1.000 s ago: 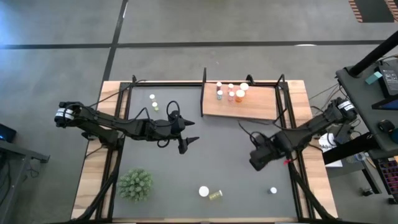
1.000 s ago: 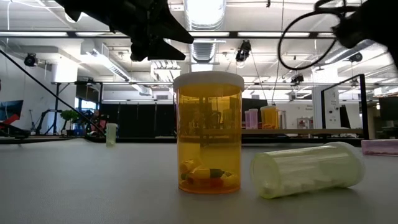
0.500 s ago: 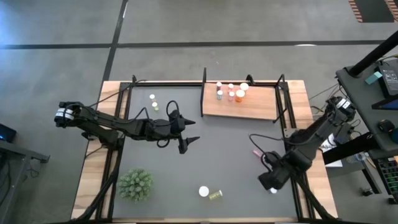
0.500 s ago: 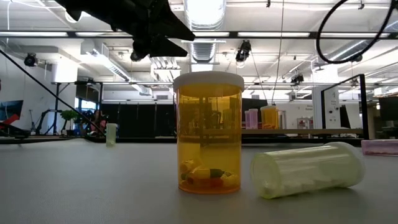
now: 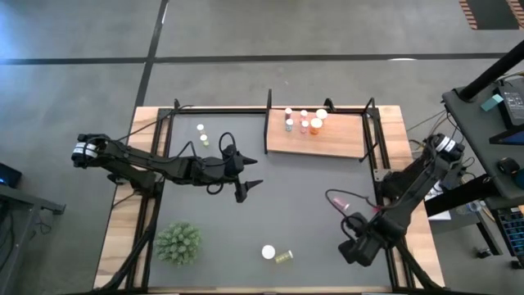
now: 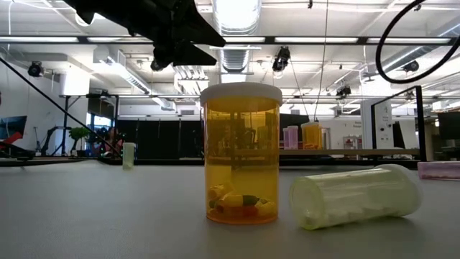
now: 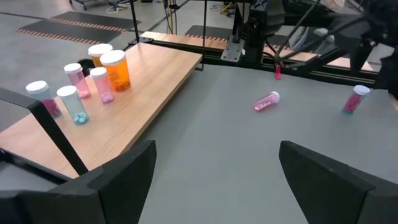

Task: Pick and place medicine bottles onto shelf by color
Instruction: Move the blue pill bottle to the center of the table

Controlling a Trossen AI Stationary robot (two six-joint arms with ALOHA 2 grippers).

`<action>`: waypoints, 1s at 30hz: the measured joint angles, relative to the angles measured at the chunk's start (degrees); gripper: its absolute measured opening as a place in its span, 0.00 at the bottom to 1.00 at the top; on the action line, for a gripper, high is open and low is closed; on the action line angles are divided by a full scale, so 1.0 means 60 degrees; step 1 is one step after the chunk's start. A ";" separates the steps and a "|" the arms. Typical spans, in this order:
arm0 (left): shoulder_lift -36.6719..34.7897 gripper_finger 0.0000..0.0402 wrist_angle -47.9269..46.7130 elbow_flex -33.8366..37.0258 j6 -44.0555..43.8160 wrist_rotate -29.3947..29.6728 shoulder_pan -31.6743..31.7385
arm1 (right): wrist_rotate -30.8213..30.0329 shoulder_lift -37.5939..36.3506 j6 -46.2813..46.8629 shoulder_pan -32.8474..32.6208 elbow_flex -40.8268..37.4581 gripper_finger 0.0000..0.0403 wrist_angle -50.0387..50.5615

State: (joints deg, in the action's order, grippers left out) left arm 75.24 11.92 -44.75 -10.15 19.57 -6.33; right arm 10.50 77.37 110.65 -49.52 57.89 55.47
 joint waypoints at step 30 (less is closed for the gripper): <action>0.0000 0.81 -0.0095 0.0022 -0.0023 -0.0004 0.0000 | 0.0003 0.0838 -0.0444 -0.0018 -0.0023 0.45 -0.0285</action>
State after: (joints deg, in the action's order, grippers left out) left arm 75.24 11.35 -44.62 -10.28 19.55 -6.33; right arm 10.52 82.40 107.98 -49.63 57.75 53.76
